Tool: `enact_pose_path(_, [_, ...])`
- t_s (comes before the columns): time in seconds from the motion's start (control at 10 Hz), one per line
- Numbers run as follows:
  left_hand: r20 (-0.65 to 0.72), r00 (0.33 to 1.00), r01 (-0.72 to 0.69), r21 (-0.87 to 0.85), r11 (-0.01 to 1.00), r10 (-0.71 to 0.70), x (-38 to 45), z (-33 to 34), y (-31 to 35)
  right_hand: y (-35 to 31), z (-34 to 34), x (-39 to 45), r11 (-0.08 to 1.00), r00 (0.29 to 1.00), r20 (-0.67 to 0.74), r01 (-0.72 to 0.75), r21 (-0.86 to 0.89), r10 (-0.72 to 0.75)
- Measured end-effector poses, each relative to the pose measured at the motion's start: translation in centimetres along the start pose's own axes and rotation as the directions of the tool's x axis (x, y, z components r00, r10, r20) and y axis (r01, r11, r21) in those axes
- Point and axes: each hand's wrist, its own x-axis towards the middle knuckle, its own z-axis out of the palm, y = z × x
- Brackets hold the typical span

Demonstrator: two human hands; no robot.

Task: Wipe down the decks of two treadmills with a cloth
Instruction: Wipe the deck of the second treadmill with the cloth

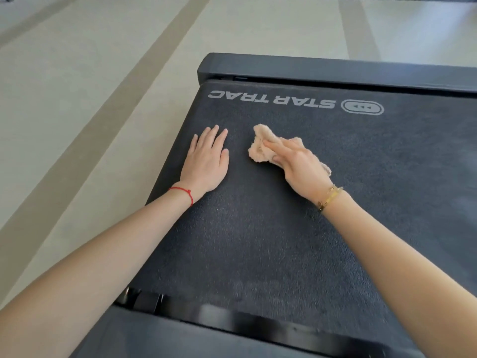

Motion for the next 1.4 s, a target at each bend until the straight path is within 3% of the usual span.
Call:
enact_pose_path(0.3, [0.032, 0.998, -0.055, 0.045, 0.997, 0.053, -6.4, 0.1, 0.6, -8.8, 1.5, -14.9, 0.936, 0.938, 0.043, 0.338, 0.101, -0.344])
enact_pose_path(0.5, [0.029, 0.998, -0.057, 0.039, 0.998, 0.056, -7.9, 0.0, 1.1, -6.3, 1.3, -11.7, 0.977, 0.977, 0.058, 0.207, -0.049, -0.204])
enact_pose_path(0.6, [0.025, 0.998, -0.05, 0.042, 0.998, 0.049, -7.7, -0.1, 1.2, -4.7, 0.0, -8.2, 0.999, 0.997, -0.06, 0.046, -0.025, -0.047])
enact_pose_path(0.7, [0.012, 0.998, -0.057, 0.052, 0.997, 0.057, -7.8, 0.0, 1.1, -5.2, -0.3, -8.3, 0.999, 0.999, -0.022, -0.044, 0.031, 0.045])
enact_pose_path(0.8, [0.0, 0.998, -0.059, 0.058, 0.997, 0.059, -7.9, 0.1, 1.0, -8.2, 0.1, -12.3, 0.997, 0.996, 0.084, 0.042, -0.059, -0.037])
enact_pose_path(0.9, [-0.015, 0.998, -0.059, 0.052, 0.997, 0.06, -7.8, 0.3, 1.2, -10.9, 0.4, -16.3, 0.955, 0.954, 0.106, 0.268, 0.125, -0.281])
enact_pose_path(1.0, [-0.022, 0.998, -0.066, 0.032, 0.997, 0.067, -7.7, 0.3, 1.0, -10.7, 0.9, -17.6, 0.935, 0.933, 0.124, 0.319, 0.156, -0.338])
enact_pose_path(1.1, [-0.021, 0.997, -0.071, 0.021, 0.997, 0.071, -7.8, 0.3, 1.1, -10.1, 0.3, -17.0, 0.965, 0.947, 0.204, 0.225, 0.131, -0.249])
enact_pose_path(1.2, [-0.026, 0.997, -0.073, 0.019, 0.997, 0.073, -7.8, 0.3, 1.1, -10.5, 0.0, -17.1, 0.97, 0.933, 0.266, 0.22, 0.107, -0.241])
enact_pose_path(1.3, [-0.031, 0.997, -0.069, 0.015, 0.997, 0.07, -7.7, 0.2, 1.1, -10.6, -0.6, -17.3, 0.973, 0.962, 0.217, 0.122, 0.196, -0.164])
enact_pose_path(1.4, [-0.026, 0.998, -0.064, 0.012, 0.998, 0.064, -7.8, 0.2, 1.2, -9.8, -0.8, -16.7, 0.992, 0.99, 0.132, 0.03, 0.12, -0.046])
